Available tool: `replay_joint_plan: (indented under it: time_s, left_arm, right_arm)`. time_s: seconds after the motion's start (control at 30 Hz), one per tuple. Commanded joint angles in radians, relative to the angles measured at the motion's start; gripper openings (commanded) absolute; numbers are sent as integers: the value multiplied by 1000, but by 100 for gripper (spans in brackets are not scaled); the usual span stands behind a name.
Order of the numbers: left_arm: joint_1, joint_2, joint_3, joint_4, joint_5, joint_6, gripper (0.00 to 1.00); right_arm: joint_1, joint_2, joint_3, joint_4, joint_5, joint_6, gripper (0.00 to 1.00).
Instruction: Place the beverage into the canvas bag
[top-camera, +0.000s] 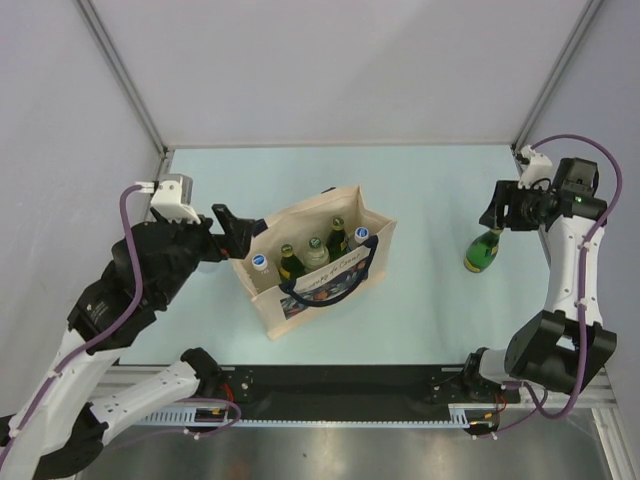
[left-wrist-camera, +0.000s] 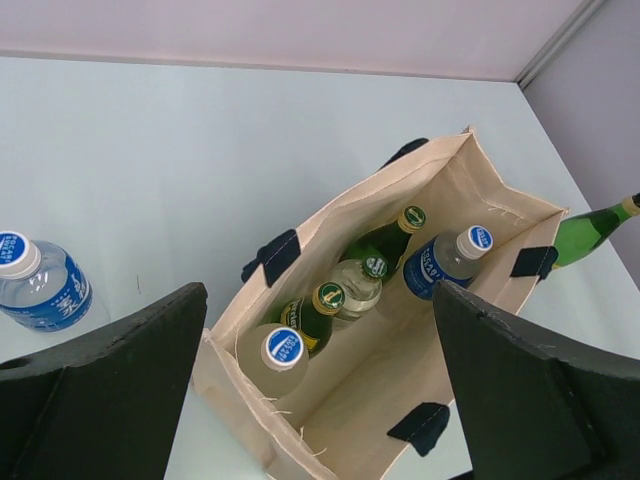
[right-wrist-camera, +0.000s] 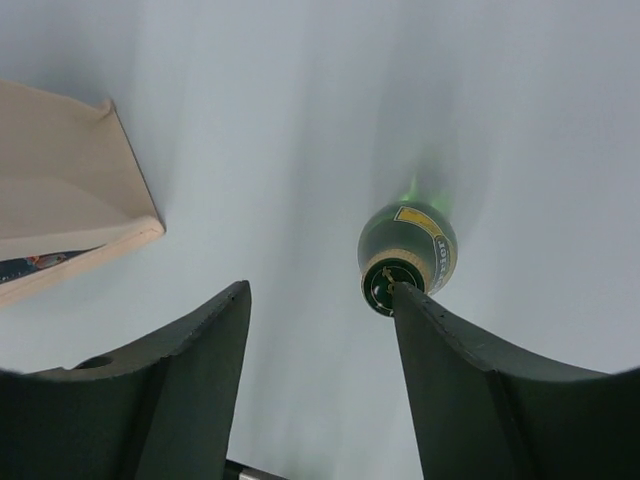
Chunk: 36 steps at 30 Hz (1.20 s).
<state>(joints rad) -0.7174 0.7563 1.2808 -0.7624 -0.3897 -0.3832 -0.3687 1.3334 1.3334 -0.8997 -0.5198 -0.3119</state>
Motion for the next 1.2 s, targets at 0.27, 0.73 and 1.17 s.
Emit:
replay_joint_plan:
  time_s: [0.27,0.73,1.17]
  left_arm:
    - [6,-32,-31,14,2,7,100]
    - [7,-23,-40,8,11,17,100]
    - [7,-46,-43,-18,12,-17,100]
  right_arm:
    - [36,78,23,-36,107,-88,64]
    - [39,105,0,16,145,-113,63]
    - [51,145,-13,48,145,-128,48]
